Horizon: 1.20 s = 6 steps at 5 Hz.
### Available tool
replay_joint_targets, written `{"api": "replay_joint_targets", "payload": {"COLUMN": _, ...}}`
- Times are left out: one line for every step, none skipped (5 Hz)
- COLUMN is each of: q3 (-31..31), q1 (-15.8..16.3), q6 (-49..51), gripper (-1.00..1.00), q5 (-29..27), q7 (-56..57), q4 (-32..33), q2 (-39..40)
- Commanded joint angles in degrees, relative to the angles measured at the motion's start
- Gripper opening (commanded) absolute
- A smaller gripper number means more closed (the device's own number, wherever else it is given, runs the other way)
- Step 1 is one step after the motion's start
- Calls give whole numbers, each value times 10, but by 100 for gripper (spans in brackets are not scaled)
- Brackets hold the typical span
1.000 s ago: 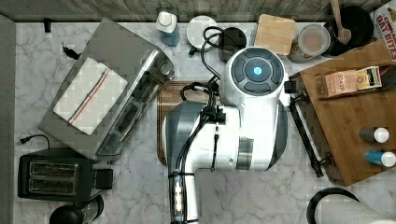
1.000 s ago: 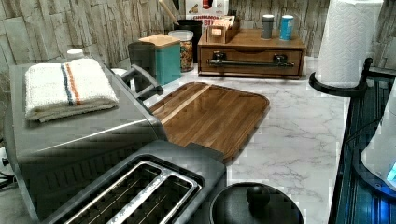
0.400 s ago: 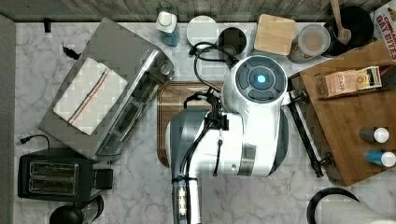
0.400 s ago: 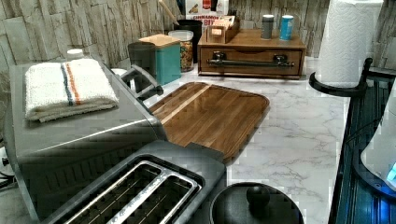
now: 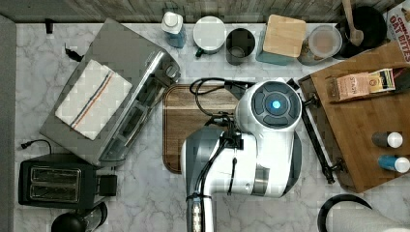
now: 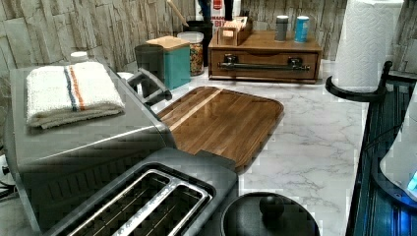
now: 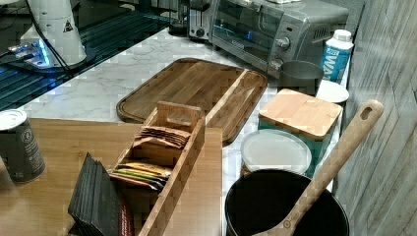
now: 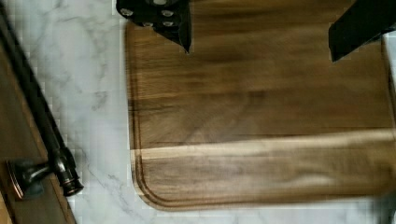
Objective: Open the drawer.
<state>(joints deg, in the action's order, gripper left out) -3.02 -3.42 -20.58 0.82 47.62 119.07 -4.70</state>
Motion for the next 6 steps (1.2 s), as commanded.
{"api": "replay_joint_targets", "payload": {"q3": -80, "q1": -50, "q6": -84, "gripper": 100, "q5": 37, "q7": 264, "q4": 74, "q2": -14}}
{"api": "replay_joint_targets", "payload": {"q3": -96, "q1": -55, "q6": -134, "gripper": 100, "q5": 59, "q7": 313, "q4": 97, "q2": -8}}
{"api": "replay_joint_targets", "payload": {"q3": -103, "q1": -63, "q6": -187, "gripper": 100, "q5": 76, "q7": 340, "q4": 122, "q2": -2}}
{"api": "replay_joint_targets", "payload": {"q3": -118, "q1": -69, "q6": -249, "gripper": 100, "q5": 96, "q7": 365, "q4": 143, "q2": 6}}
{"api": "replay_joint_targets", "payload": {"q3": -129, "q1": -81, "q6": -277, "gripper": 100, "q5": 108, "q7": 385, "q4": 132, "q2": 28}}
{"api": "replay_joint_targets", "payload": {"q3": -136, "q1": -94, "q6": -303, "gripper": 100, "q5": 90, "q7": 425, "q4": 119, "q2": 56}}
